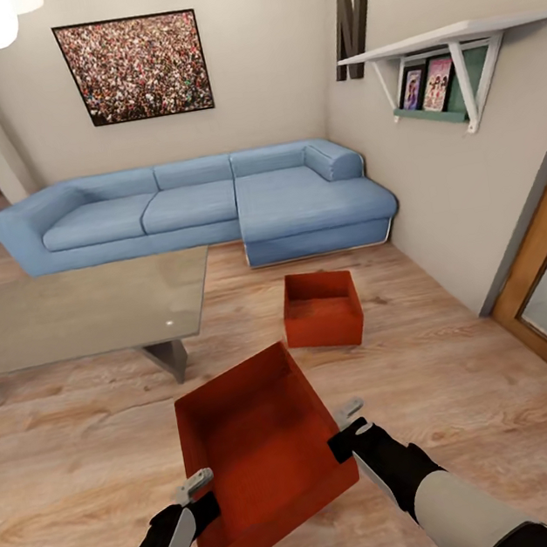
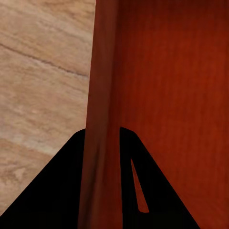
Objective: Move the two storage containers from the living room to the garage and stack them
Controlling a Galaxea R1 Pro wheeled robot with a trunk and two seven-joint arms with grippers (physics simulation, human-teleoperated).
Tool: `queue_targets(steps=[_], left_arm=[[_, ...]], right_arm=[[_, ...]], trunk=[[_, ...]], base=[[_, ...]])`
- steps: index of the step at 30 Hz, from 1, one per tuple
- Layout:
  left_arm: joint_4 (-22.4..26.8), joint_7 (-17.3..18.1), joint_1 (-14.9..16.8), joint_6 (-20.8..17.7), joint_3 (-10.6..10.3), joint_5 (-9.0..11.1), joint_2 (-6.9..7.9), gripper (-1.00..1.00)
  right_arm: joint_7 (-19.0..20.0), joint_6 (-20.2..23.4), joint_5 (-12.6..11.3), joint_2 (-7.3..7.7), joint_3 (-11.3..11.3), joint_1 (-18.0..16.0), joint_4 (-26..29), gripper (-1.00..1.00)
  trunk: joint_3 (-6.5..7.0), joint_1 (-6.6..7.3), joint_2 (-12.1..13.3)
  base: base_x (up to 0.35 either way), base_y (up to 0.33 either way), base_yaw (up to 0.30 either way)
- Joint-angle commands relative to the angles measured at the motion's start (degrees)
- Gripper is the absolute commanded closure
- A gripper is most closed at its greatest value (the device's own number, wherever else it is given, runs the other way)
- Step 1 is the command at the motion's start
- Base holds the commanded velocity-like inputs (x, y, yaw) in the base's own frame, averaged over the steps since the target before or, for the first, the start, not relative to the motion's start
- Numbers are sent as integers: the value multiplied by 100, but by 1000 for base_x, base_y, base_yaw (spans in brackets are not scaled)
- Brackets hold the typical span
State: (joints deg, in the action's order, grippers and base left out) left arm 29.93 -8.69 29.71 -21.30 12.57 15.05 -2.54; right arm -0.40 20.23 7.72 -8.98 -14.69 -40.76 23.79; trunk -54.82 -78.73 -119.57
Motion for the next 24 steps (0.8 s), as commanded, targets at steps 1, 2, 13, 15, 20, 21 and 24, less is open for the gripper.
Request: queue_targets(steps=[1, 2, 13, 15, 20, 21, 24], left_arm=[[16, -37, 9, -15, 41, 270, -9, 100], [14, -37, 9, -15, 43, 270, -9, 100], [7, -37, 9, -15, 40, 270, -9, 100], [6, -37, 9, -15, 42, 270, -9, 100], [9, -37, 9, -15, 43, 270, -9, 100], [10, -37, 9, -15, 43, 270, -9, 100], [12, -37, 9, -15, 43, 270, -9, 100]], right_arm=[[110, 33, -104, 1, -306, 7, 4, 100], [110, 33, -104, 1, -306, 5, 5, 100], [110, 33, -104, 1, -306, 7, 6, 100], [110, 33, -104, 1, -306, 7, 6, 100], [110, 33, -104, 1, -306, 7, 4, 100], [110, 33, -104, 1, -306, 7, 4, 100], [110, 33, -104, 1, -306, 7, 4, 100]], trunk=[[-5, 1, -2], [-5, 1, -2], [-5, 1, -2], [-5, 1, -2], [-5, 1, -2], [-5, 1, -2], [-5, 1, -2]], base=[[0, 0, 292], [0, 0, 292], [0, 0, 292], [0, 0, 292], [0, 0, 292], [0, 0, 292], [0, 0, 292]])
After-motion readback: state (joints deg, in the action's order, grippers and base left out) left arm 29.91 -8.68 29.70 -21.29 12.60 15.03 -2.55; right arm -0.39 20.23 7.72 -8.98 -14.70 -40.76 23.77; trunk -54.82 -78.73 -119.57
